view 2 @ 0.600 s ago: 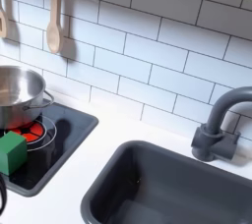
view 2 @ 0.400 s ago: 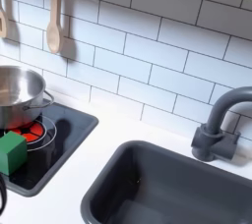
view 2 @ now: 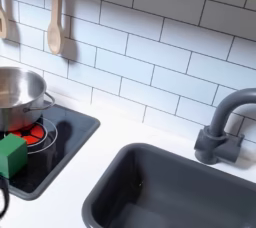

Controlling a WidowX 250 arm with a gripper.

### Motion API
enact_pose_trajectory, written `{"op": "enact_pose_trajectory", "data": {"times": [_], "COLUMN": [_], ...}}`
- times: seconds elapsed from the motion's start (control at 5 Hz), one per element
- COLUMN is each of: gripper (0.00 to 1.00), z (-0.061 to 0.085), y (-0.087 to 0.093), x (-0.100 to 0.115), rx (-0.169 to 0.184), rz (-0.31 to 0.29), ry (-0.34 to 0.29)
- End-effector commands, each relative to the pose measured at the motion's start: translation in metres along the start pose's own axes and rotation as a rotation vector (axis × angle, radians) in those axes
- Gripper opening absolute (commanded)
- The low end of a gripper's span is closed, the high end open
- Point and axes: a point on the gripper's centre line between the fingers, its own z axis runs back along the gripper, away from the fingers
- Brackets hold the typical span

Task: Reach green block

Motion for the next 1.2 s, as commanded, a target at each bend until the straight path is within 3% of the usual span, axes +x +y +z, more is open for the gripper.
{"op": "enact_pose_trajectory", "data": {"times": [0.0, 1.0], "gripper": [1.00, 1.00], "z": [-0.001, -0.010], "y": [0.024, 0.045], "x": [0.023, 0.109], "rx": [0.022, 0.055], "rz": [-0.038, -0.007], "ry": [-0.034, -0.109]}}
